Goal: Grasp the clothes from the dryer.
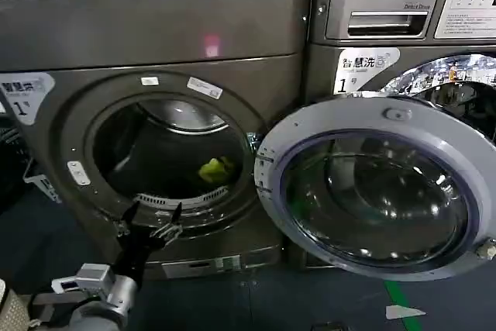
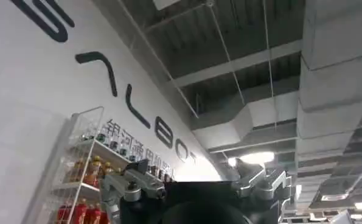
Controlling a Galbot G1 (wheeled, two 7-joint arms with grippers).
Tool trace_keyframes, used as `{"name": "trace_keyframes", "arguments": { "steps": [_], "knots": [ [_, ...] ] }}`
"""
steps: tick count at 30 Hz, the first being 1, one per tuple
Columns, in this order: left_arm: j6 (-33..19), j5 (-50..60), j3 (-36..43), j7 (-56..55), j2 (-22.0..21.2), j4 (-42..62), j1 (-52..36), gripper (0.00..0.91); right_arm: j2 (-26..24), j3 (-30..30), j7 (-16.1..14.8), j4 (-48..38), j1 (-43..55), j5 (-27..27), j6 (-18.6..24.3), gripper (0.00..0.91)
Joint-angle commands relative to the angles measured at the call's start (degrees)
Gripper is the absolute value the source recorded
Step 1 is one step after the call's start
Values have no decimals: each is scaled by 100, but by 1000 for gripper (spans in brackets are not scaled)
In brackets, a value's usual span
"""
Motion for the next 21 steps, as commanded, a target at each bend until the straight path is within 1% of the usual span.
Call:
{"name": "trace_keyframes", "arguments": {
  "steps": [1, 7, 11, 13, 14, 15, 16, 21],
  "knots": [
    [0, 6, -1, -1, 6, -16, 20, 907, 5, -2, -4, 16, -3, 8, 8, 907],
    [-35, 11, 4, -2, 9, -18, 42, 907, 42, -3, -3, 35, -11, -18, 26, 907],
    [-253, 12, 42, -8, -3, 96, 2, 907, 81, 12, 0, 51, -27, -76, 4, 907],
    [-262, 3, 69, -8, -16, 167, -63, 907, 94, 36, 34, 52, -57, -141, -32, 907],
    [-295, 4, 102, -13, -24, 251, -149, 907, 93, 45, 0, 42, -64, -219, -40, 907],
    [-341, -7, 136, -30, -22, 345, -246, 907, 98, 69, -74, 30, -91, -451, -40, 907],
    [-426, -7, 176, -58, -12, 471, -367, 907, 105, 97, -97, 38, -126, -547, -32, 907],
    [-821, -8, 403, -100, 45, 1242, -1059, 907, 91, 263, -164, 51, -231, -564, 15, 907]
  ]
}}
